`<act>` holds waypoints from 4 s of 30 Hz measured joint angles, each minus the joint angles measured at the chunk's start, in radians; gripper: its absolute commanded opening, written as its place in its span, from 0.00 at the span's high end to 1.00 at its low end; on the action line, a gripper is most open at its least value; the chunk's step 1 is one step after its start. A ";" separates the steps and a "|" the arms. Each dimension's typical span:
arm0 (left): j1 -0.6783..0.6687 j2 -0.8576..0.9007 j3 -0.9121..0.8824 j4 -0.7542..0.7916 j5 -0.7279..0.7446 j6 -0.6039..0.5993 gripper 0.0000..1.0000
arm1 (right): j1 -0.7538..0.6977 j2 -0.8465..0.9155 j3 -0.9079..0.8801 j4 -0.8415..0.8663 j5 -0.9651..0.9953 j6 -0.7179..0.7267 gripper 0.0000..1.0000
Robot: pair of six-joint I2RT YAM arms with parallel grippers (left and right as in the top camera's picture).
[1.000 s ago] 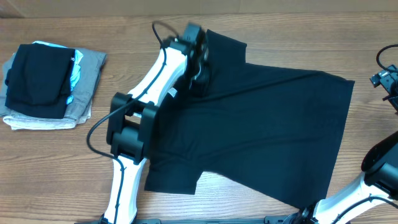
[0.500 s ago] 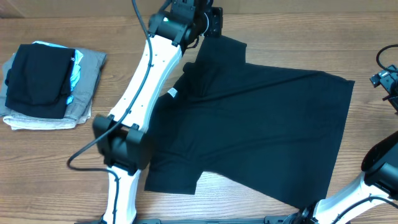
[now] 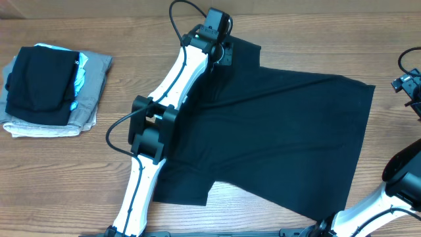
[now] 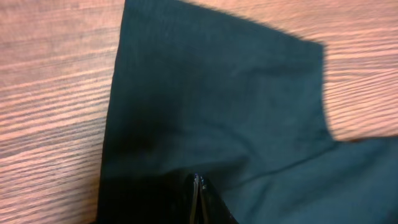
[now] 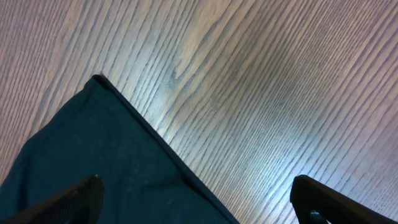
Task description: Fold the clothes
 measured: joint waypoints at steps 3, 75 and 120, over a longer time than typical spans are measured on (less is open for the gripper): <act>0.000 0.031 0.000 0.007 -0.012 0.000 0.96 | 0.000 0.000 0.000 0.000 0.000 0.000 0.00; 0.034 0.142 0.045 0.154 -0.234 0.100 0.85 | 0.000 0.000 0.000 0.000 0.001 0.000 0.00; 0.093 -0.322 0.185 -0.739 -0.232 -0.002 0.96 | 0.000 0.000 0.000 0.000 0.000 0.000 0.00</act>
